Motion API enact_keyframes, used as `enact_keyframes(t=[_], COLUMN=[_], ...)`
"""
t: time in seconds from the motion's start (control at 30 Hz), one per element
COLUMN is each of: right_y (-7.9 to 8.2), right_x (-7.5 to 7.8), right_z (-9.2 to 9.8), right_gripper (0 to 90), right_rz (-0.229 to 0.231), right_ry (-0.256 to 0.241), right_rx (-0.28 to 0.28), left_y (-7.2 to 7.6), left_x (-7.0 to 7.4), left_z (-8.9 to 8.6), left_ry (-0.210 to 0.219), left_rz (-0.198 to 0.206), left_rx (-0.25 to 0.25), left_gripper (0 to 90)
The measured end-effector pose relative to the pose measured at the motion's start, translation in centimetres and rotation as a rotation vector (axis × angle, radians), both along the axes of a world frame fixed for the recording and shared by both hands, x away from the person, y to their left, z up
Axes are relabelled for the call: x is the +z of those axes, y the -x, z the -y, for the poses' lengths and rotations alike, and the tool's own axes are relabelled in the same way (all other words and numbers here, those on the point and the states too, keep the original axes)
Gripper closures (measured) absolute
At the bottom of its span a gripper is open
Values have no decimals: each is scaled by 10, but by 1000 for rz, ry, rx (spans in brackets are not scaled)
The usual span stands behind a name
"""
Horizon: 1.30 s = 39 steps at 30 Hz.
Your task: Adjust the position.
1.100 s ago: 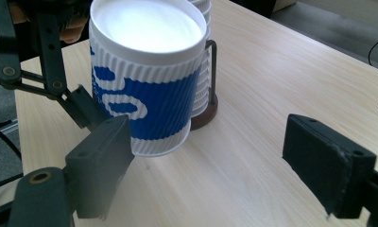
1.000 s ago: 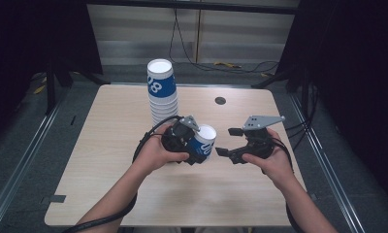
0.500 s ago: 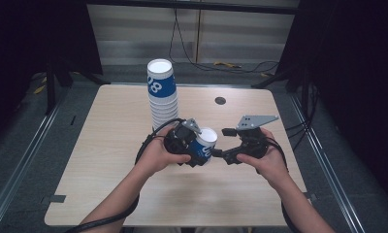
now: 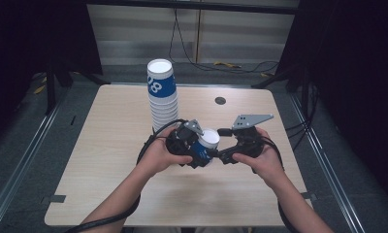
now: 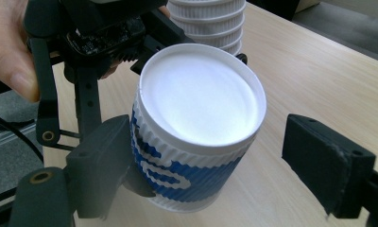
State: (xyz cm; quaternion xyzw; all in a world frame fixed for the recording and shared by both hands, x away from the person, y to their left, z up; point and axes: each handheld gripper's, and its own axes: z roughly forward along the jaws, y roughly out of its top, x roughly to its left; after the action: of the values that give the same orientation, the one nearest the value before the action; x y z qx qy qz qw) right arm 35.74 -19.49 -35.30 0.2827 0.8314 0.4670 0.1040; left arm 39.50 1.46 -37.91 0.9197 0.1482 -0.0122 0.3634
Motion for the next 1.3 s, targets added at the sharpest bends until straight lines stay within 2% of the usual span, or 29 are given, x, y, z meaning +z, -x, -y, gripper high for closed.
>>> enact_keyframes(t=[0.9, 1.3], right_y=[-2, -4], right_x=[-2, -4], right_z=[-9, -13], right_gripper=[168, 190], right_rz=[-25, -44], right_ry=[-13, -19], right_rx=[18, 21], left_y=[3, 5], left_x=[1, 1], left_z=[4, 7], left_ry=[-2, 1], left_rz=[-1, 13], left_rx=[-22, -35], left_gripper=[235, 234])
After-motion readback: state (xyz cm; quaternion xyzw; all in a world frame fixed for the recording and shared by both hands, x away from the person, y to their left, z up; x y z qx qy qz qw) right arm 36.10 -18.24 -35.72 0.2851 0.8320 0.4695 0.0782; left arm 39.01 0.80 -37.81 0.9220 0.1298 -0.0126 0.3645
